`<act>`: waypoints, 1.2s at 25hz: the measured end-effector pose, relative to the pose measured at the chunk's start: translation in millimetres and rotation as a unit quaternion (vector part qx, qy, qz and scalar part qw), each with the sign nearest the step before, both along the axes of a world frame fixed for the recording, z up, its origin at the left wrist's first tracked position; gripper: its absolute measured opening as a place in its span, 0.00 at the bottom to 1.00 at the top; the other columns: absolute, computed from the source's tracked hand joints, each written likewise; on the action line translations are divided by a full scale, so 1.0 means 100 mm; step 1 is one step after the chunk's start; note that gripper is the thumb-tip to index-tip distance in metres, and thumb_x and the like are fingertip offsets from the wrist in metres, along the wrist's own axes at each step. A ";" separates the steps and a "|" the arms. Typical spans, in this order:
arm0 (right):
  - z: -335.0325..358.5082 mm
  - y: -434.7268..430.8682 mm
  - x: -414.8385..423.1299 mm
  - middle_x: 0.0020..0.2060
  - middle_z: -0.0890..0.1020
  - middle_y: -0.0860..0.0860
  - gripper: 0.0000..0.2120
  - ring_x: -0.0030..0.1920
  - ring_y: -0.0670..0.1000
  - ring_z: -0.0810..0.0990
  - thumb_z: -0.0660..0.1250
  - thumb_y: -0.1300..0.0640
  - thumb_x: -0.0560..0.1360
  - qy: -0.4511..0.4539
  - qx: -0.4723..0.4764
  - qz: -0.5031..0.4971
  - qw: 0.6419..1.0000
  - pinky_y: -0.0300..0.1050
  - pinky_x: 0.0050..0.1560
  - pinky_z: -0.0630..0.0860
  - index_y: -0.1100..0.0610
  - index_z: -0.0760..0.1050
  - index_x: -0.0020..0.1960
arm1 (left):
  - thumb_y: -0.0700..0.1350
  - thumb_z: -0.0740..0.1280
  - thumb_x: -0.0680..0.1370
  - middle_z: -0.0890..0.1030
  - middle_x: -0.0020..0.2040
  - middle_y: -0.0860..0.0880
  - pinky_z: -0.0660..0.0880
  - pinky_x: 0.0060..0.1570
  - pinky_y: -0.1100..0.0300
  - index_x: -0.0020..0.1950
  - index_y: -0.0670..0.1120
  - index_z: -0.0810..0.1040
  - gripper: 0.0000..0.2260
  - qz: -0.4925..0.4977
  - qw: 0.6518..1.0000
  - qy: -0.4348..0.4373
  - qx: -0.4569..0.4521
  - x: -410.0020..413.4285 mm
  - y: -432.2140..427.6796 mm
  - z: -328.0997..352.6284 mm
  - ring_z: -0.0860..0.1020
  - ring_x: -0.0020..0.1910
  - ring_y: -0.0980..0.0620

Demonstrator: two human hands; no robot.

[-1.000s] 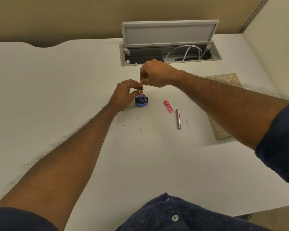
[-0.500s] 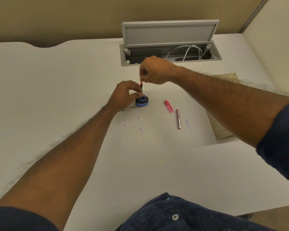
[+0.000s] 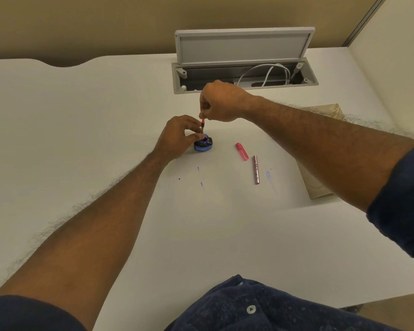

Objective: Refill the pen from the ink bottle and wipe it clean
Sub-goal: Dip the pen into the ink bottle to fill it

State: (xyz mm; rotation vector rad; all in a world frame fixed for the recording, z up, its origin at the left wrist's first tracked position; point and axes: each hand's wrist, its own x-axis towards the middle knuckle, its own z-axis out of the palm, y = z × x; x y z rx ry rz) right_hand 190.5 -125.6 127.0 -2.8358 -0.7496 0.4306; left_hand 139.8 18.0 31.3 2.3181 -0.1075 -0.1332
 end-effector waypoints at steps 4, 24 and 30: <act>0.02 0.01 -0.01 0.51 0.83 0.58 0.11 0.46 0.53 0.80 0.66 0.57 0.78 -0.010 -0.013 0.015 1.000 0.46 0.51 0.75 0.63 0.79 0.56 | 0.44 0.73 0.73 0.81 0.58 0.47 0.71 0.60 0.53 0.49 0.42 0.84 0.07 -0.005 1.000 -0.008 -0.007 -0.01 0.01 -0.01 0.76 0.57 0.50; 0.04 0.02 -0.02 0.52 0.84 0.56 0.10 0.49 0.53 0.82 0.65 0.60 0.78 -0.003 0.011 0.001 1.000 0.44 0.51 0.75 0.61 0.80 0.57 | 0.48 0.72 0.73 0.80 0.61 0.48 0.65 0.61 0.56 0.52 0.44 0.84 0.11 -0.013 0.999 -0.016 0.030 0.03 0.01 0.06 0.74 0.61 0.49; 0.00 0.00 -0.04 0.51 0.84 0.56 0.11 0.48 0.53 0.82 0.66 0.58 0.78 -0.008 0.000 -0.001 1.000 0.45 0.51 0.75 0.61 0.80 0.57 | 0.48 0.72 0.74 0.80 0.61 0.49 0.63 0.58 0.60 0.50 0.45 0.84 0.09 -0.004 0.999 -0.013 0.032 0.03 0.00 -0.02 0.74 0.61 0.51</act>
